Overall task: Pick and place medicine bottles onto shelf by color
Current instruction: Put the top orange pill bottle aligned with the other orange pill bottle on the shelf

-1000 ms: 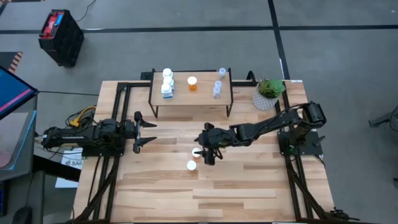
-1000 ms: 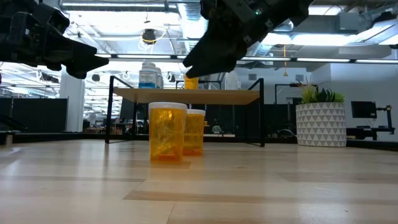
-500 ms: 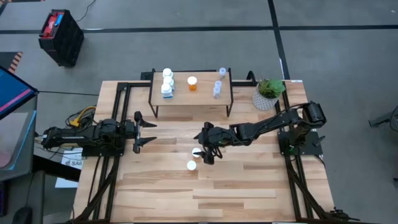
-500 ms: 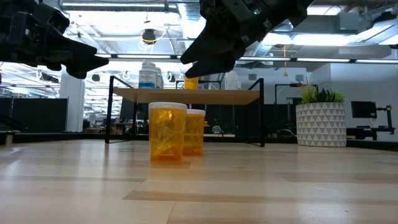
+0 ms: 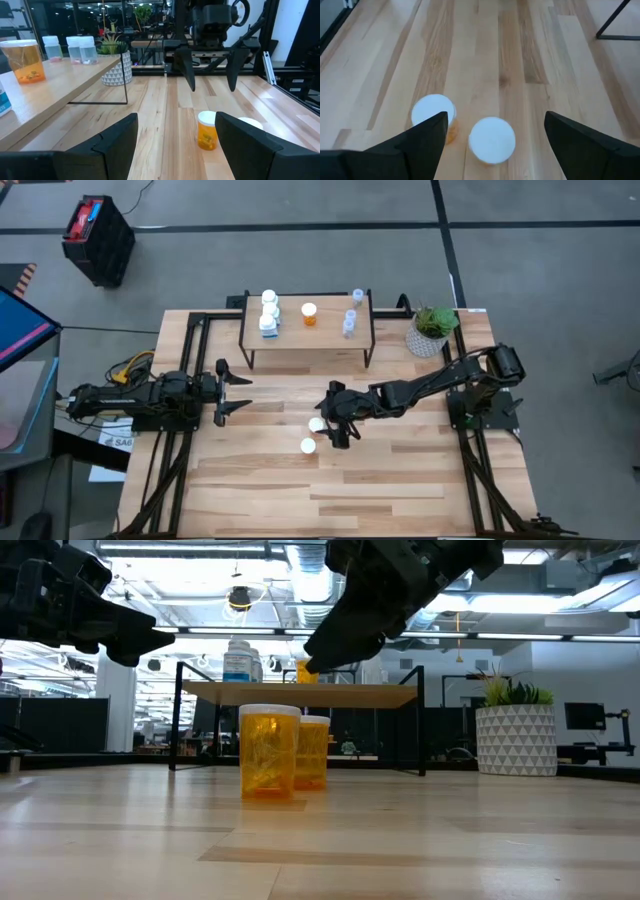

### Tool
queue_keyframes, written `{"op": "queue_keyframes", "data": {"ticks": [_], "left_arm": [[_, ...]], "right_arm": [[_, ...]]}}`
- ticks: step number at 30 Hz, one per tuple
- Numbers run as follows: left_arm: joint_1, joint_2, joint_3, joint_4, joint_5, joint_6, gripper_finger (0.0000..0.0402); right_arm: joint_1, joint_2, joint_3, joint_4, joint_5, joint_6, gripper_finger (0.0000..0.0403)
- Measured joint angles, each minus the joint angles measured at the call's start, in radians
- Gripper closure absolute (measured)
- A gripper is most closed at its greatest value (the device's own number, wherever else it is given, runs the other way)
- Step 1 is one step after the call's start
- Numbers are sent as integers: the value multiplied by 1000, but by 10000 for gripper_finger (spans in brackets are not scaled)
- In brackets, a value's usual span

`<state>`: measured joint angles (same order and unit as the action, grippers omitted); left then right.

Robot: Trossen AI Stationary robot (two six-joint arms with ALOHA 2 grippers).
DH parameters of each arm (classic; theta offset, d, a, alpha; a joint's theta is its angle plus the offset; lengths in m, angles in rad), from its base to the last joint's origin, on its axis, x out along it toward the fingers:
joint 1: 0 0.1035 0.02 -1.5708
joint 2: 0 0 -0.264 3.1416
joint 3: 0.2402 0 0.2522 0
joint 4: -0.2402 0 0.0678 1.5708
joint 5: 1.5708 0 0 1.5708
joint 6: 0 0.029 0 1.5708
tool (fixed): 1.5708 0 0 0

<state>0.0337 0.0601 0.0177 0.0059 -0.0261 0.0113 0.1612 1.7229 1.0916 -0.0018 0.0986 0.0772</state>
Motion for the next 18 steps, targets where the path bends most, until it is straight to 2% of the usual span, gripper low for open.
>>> {"op": "queue_keyframes", "data": {"ticks": [10, 15, 18], "left_arm": [[0, 0, 0, 0, 0, -6, 148], [0, 0, 0, 0, 0, -6, 148], [0, 0, 0, 0, 0, -7, 148]], "right_arm": [[27, 0, 0, -94, 37, 77, 51], [42, 23, 0, -114, 129, 130, 51], [41, 61, 2, -113, 133, 135, 51]]}}
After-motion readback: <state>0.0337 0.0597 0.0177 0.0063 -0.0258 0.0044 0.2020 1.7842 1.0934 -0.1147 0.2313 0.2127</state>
